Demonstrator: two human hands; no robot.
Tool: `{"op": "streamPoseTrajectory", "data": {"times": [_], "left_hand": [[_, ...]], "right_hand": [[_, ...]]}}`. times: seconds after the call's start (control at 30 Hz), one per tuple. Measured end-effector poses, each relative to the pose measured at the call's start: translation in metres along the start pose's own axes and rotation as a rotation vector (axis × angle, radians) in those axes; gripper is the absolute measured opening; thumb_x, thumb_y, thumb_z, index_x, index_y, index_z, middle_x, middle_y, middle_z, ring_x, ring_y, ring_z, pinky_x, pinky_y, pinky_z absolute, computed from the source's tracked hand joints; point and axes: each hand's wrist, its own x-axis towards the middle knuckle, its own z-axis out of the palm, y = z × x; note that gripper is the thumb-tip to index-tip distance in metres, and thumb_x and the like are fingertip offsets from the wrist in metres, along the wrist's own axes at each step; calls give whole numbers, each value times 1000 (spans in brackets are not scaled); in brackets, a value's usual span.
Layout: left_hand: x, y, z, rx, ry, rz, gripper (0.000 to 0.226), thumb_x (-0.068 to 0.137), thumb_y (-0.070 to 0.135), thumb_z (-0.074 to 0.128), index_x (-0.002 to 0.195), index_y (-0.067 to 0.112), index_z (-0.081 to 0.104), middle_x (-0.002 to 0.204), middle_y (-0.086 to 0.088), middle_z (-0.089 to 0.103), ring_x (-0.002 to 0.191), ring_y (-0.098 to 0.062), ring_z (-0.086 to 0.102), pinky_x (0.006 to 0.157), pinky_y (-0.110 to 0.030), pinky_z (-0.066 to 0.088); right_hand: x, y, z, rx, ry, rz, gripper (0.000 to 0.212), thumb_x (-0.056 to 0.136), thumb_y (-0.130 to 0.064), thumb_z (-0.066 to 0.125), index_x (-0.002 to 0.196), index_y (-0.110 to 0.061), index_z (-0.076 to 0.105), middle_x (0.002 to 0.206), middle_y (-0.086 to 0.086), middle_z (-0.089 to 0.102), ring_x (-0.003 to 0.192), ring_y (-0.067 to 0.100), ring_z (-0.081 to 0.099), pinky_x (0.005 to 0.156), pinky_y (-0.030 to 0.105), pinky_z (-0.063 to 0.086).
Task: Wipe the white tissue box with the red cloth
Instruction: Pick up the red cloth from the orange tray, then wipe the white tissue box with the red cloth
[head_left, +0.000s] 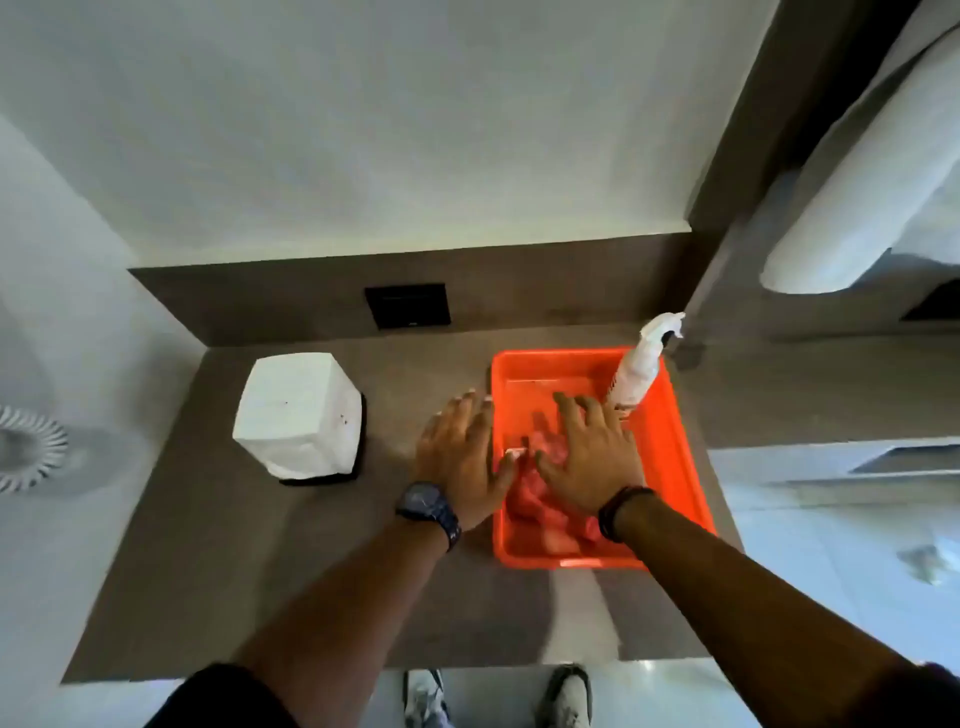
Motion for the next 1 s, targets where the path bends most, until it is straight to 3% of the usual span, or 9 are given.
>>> {"op": "streamPoseTrajectory", "data": {"times": [0.17,0.4,0.53,0.63,0.7,0.8,0.9,1.0], "left_hand": [[-9,-4,51,-71,-67,32,66,86,32,44,142,0,28,151,-24,25,138,-39,27,112,-54,22],[-11,-6,64,-121,-29,64,68,86,21,44,145,0,19,154,-21,17,142,-35,17,115,-50,13],[-11,-5,65,-110,-47,55,68,87,25,44,145,0,19,155,-19,16,142,-33,17,116,-50,13],[-8,-8,56,-80,-94,96,76,91,40,50,146,1,16,156,-19,12,143,-32,11,116,-50,13],[0,-16,34,-75,-71,152,89,85,51,58,146,2,17,155,-21,14,143,-33,12,117,-48,9],[23,-49,-29,-30,51,192,97,78,66,55,146,4,22,154,-22,21,142,-33,16,115,-48,13],[41,-101,-98,36,138,179,106,70,77,50,146,7,24,151,-22,28,140,-34,23,114,-51,23],[43,-158,-141,168,56,103,131,49,92,53,148,16,11,154,-15,24,139,-32,24,111,-53,27]], "right_hand": [[-5,14,49,-172,-100,8,65,83,-59,45,141,-30,38,139,10,54,127,36,49,100,50,42],[2,19,75,-272,-53,23,74,80,-65,48,144,-27,39,134,14,56,120,39,52,95,56,40],[13,16,79,-290,-28,88,62,87,-57,45,139,-24,42,122,16,60,110,39,55,91,53,42],[14,12,77,-264,-29,121,53,90,-52,42,136,-24,44,120,15,61,110,39,56,91,52,42],[17,6,70,-136,19,197,53,90,-49,48,134,-20,46,120,19,60,110,41,55,91,52,42],[35,-24,48,279,235,285,57,86,-42,48,132,-9,48,120,27,57,111,47,53,90,56,42],[59,-81,29,684,433,134,51,83,-32,51,126,-6,52,117,25,61,110,44,56,92,53,43],[73,-141,33,1040,292,101,34,83,-38,48,114,-25,46,108,6,62,99,27,60,87,36,47]]}}
